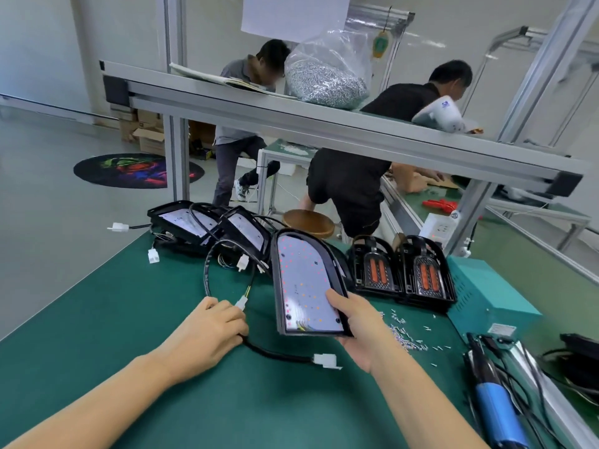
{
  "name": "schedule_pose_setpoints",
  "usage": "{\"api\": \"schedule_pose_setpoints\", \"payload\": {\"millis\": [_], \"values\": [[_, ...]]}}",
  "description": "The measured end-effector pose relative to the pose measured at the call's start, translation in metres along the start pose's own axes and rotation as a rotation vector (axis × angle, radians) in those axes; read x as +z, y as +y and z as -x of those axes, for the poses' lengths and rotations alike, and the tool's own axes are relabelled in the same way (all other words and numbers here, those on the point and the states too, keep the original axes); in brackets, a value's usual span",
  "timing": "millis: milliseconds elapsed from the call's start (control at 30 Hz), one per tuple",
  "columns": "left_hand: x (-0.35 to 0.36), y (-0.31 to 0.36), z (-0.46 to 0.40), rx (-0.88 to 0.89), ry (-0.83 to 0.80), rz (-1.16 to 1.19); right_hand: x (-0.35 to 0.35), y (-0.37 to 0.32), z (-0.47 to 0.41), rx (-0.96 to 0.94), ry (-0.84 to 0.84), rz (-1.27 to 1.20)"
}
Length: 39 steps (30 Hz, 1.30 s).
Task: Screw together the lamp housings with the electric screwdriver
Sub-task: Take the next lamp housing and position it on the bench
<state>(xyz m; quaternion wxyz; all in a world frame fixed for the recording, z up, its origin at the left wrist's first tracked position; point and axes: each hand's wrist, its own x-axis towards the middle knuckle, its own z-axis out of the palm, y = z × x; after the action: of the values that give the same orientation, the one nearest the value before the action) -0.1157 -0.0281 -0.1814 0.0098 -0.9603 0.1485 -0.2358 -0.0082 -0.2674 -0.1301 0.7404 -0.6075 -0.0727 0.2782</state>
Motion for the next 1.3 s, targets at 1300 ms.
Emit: {"api": "schedule_pose_setpoints", "payload": {"millis": [1300], "values": [[-0.001, 0.055, -0.019, -1.241, 0.147, 1.738, -0.029, 0.02, 0.053, -0.058, -0.18, 0.653]]}}
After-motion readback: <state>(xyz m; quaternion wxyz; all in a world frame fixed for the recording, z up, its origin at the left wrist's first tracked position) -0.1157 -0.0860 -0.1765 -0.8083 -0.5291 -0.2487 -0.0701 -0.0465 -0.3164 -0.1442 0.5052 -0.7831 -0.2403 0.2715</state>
